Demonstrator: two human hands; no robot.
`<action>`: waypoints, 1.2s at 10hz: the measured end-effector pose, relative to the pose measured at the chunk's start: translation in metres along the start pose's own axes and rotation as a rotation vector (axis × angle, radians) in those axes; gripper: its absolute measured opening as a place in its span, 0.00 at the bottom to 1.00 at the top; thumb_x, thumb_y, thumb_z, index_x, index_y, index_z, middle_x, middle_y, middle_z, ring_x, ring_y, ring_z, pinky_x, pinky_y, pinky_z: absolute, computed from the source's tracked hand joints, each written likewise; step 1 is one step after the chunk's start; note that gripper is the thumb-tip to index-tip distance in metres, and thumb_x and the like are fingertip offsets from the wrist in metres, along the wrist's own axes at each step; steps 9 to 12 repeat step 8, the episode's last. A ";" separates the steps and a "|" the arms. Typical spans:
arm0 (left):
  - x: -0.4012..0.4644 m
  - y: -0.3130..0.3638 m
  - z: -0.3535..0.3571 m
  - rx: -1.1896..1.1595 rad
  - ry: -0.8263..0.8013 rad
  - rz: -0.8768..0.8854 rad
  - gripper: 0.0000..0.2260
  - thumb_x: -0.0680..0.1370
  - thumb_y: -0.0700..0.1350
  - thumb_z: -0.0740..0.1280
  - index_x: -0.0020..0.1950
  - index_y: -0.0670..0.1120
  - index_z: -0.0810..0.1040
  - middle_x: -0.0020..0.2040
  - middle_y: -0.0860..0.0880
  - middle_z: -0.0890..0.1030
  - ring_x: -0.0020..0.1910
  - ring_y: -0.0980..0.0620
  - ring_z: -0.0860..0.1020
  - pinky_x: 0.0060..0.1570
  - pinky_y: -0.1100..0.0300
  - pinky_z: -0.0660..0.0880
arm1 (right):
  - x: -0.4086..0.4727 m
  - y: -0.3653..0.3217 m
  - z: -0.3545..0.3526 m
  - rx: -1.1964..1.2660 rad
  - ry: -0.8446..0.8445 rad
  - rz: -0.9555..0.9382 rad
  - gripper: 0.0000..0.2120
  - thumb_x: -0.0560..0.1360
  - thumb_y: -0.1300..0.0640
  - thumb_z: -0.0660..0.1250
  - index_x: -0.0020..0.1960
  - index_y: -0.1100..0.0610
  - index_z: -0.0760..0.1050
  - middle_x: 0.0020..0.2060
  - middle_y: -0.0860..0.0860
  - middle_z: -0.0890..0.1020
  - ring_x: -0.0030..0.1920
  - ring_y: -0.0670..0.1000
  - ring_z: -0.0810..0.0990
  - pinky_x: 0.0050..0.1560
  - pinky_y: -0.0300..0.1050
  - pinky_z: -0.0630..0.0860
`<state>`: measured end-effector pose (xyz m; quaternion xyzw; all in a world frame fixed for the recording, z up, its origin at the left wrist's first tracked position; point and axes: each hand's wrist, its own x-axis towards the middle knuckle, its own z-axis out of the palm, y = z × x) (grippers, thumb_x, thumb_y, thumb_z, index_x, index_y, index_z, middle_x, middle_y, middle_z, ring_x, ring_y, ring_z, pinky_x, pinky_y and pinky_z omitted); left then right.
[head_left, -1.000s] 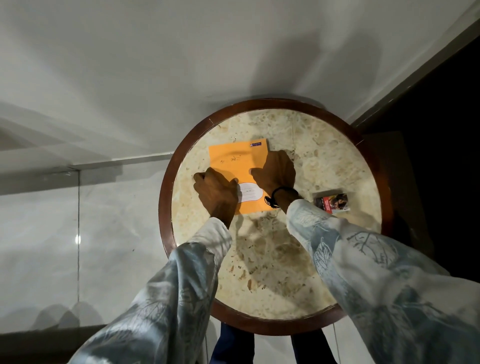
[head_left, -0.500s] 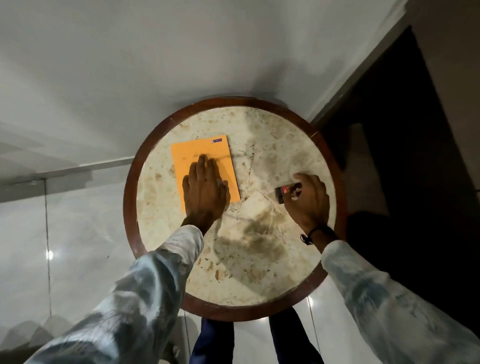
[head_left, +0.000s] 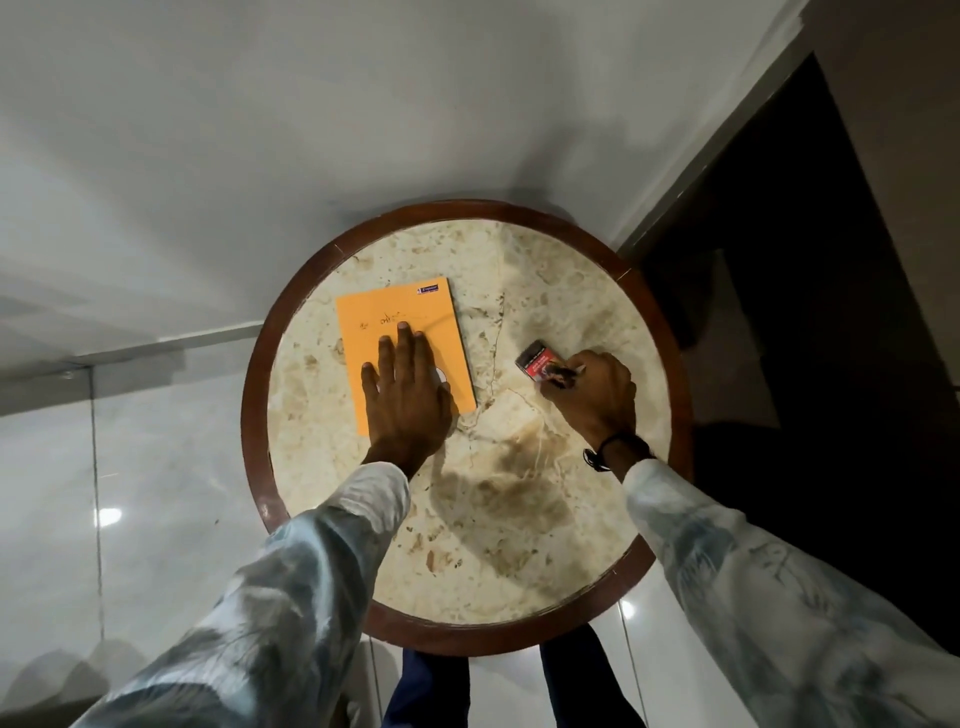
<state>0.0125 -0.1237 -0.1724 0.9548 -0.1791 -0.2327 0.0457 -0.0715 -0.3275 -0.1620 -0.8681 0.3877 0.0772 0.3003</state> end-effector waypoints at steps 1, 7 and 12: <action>0.000 -0.003 0.003 0.011 0.013 0.006 0.32 0.84 0.54 0.55 0.83 0.43 0.47 0.84 0.43 0.44 0.83 0.39 0.47 0.80 0.36 0.52 | 0.009 -0.013 0.009 0.047 0.031 0.021 0.21 0.65 0.44 0.80 0.43 0.60 0.81 0.42 0.58 0.86 0.42 0.59 0.84 0.40 0.47 0.79; 0.001 -0.010 0.009 0.026 0.028 0.026 0.32 0.85 0.56 0.50 0.83 0.44 0.44 0.84 0.43 0.42 0.83 0.40 0.44 0.81 0.38 0.49 | 0.018 -0.041 0.024 0.113 0.103 0.073 0.26 0.66 0.41 0.79 0.50 0.60 0.80 0.46 0.58 0.86 0.48 0.59 0.84 0.45 0.49 0.79; 0.000 -0.011 0.009 0.042 0.022 0.036 0.32 0.85 0.57 0.50 0.83 0.44 0.44 0.84 0.43 0.41 0.83 0.40 0.43 0.81 0.38 0.49 | 0.014 -0.044 0.007 0.306 0.174 0.117 0.24 0.67 0.41 0.78 0.53 0.58 0.79 0.40 0.55 0.86 0.45 0.55 0.84 0.41 0.43 0.75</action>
